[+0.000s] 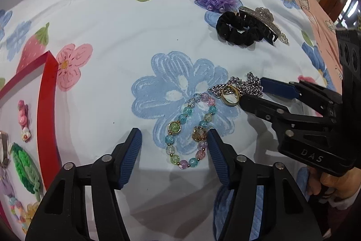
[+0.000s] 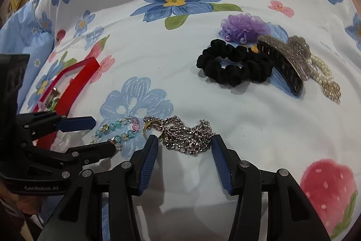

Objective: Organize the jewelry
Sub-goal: 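Grasp glass-bead bracelet with left tool while right tool grasps silver chain bracelet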

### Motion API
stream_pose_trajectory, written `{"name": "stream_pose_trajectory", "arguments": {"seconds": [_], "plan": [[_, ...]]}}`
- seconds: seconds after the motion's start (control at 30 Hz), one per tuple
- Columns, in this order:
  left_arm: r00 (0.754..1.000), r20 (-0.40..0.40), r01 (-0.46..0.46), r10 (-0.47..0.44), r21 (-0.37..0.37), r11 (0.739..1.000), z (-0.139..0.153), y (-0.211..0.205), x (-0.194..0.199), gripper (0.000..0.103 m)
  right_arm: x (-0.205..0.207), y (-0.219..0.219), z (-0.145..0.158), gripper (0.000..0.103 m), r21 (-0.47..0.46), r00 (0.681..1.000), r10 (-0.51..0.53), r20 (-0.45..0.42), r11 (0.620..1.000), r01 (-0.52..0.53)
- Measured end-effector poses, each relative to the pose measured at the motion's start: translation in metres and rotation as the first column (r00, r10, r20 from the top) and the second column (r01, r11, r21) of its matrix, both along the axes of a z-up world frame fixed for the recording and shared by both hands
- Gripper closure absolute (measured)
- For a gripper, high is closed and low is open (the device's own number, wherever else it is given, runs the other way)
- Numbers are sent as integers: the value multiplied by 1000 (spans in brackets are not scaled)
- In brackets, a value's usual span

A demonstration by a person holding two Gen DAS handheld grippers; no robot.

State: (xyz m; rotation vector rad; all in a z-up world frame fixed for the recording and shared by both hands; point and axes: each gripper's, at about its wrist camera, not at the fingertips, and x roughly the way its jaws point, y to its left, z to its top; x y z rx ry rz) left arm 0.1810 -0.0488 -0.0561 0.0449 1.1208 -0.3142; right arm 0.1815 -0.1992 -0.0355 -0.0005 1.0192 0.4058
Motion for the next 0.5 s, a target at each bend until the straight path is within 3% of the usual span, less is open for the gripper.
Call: {"name": "stream_pose_trajectory", "arguments": {"seconds": [0.07, 0.13, 0.2, 0.33, 0.5], "plan": [[1000, 10, 4, -4, 9, 1000, 0, 0, 0, 57, 1, 4, -1, 55, -28, 1000, 7, 16, 1000, -6], [1000, 13, 5, -5, 9, 1000, 0, 0, 1, 72, 0, 7, -2, 67, -66, 999, 4, 34, 998, -2], [1000, 6, 6, -6, -10, 1000, 1, 1, 3, 89, 1, 6, -2, 85, -74, 999, -3, 42, 997, 6], [1000, 10, 9, -8, -30, 1000, 2, 1, 2, 90, 2, 0, 0, 93, -55, 999, -24, 43, 998, 27], [999, 31, -2, 4, -69, 998, 12, 8, -7, 90, -3, -8, 13, 94, 19, 997, -60, 55, 998, 59]]}}
